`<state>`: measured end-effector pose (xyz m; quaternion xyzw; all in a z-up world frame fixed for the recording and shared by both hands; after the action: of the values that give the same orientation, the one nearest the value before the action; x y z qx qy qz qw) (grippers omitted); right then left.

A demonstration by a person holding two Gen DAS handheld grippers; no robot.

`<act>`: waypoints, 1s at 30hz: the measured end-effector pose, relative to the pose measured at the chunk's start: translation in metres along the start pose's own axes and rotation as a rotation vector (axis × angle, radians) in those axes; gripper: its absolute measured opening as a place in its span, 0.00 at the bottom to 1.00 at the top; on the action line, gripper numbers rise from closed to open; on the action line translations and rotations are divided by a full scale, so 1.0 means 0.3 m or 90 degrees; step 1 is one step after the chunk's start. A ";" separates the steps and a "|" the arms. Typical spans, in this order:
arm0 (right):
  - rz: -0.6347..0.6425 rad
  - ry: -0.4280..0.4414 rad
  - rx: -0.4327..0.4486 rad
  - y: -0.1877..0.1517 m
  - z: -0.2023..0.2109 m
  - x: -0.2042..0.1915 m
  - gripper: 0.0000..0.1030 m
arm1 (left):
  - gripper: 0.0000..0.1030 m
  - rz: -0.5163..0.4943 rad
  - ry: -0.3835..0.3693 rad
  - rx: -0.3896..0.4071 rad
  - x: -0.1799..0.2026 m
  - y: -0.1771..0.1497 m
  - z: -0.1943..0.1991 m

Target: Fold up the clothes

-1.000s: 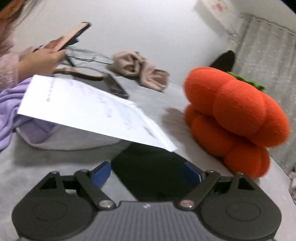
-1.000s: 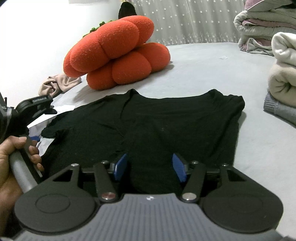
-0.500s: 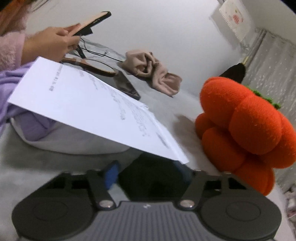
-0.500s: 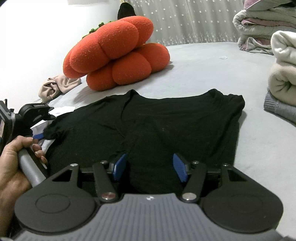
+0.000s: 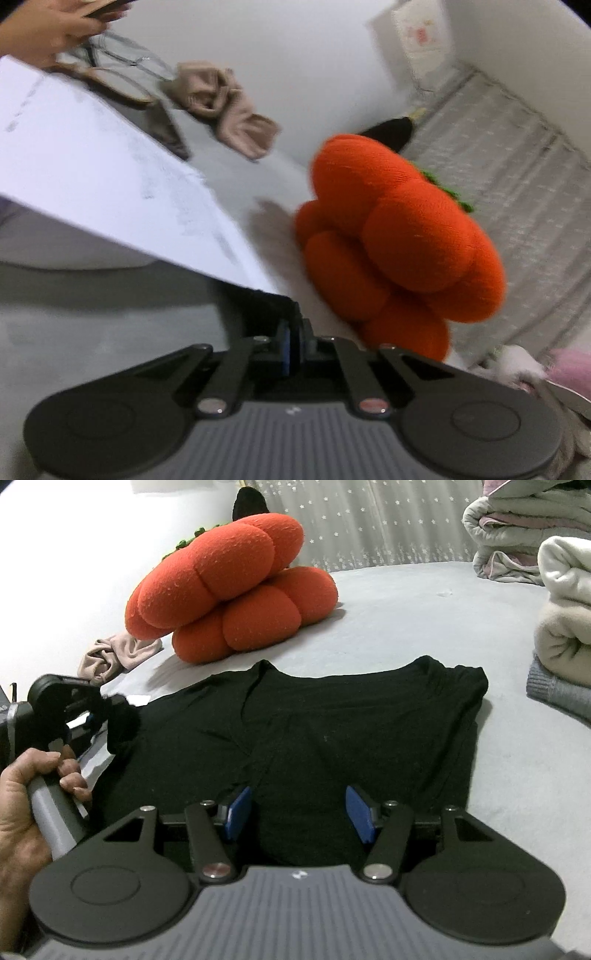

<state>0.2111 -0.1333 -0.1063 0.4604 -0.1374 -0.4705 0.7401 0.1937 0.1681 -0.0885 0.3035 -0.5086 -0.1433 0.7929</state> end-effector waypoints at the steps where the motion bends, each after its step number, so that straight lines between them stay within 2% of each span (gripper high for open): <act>1: -0.001 0.001 0.000 0.001 0.001 0.001 0.59 | 0.04 -0.008 -0.017 -0.006 0.015 -0.004 0.001; 8: -0.018 0.012 0.003 0.001 0.003 0.014 0.59 | 0.04 -0.110 -0.128 -0.040 0.143 -0.042 0.032; 11: -0.029 0.019 0.005 0.002 0.005 0.021 0.59 | 0.04 -0.158 -0.173 -0.076 0.195 -0.078 0.041; 14: -0.039 0.025 0.007 0.003 0.007 0.028 0.59 | 0.04 -0.192 -0.207 -0.142 0.232 -0.137 0.031; 16: -0.044 0.029 0.008 0.003 0.009 0.030 0.59 | 0.04 -0.216 -0.223 -0.205 0.253 -0.194 0.024; 22: -0.058 0.036 0.011 0.005 0.013 0.037 0.59 | 0.04 -0.254 -0.240 -0.395 0.259 -0.348 -0.025; 25: -0.075 0.041 0.015 0.008 0.017 0.044 0.59 | 0.05 -0.277 -0.240 -0.438 0.252 -0.397 -0.033; 27: -0.087 0.044 0.018 0.010 0.019 0.048 0.60 | 0.10 -0.276 -0.256 -0.451 0.256 -0.400 -0.021; 29: -0.100 0.045 0.021 0.013 0.022 0.051 0.60 | 0.26 -0.272 -0.273 -0.463 0.260 -0.400 -0.007; 30: -0.106 0.046 0.024 0.013 0.026 0.052 0.61 | 0.30 -0.270 -0.282 -0.468 0.263 -0.400 0.001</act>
<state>0.2165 -0.1498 -0.1025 0.5006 -0.0809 -0.5107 0.6942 0.2382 0.0329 -0.1070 0.0622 -0.5078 -0.5339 0.6732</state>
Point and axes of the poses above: each gripper's, at about its wrist camera, not at the fingertips, and z roughly against the way its jaws point, x to its right, y to its top, the point moved 7 cm from there along -z, roughly the way its jaws point, and after that the axes turned 4 degrees about z, right-handed, at the moved point
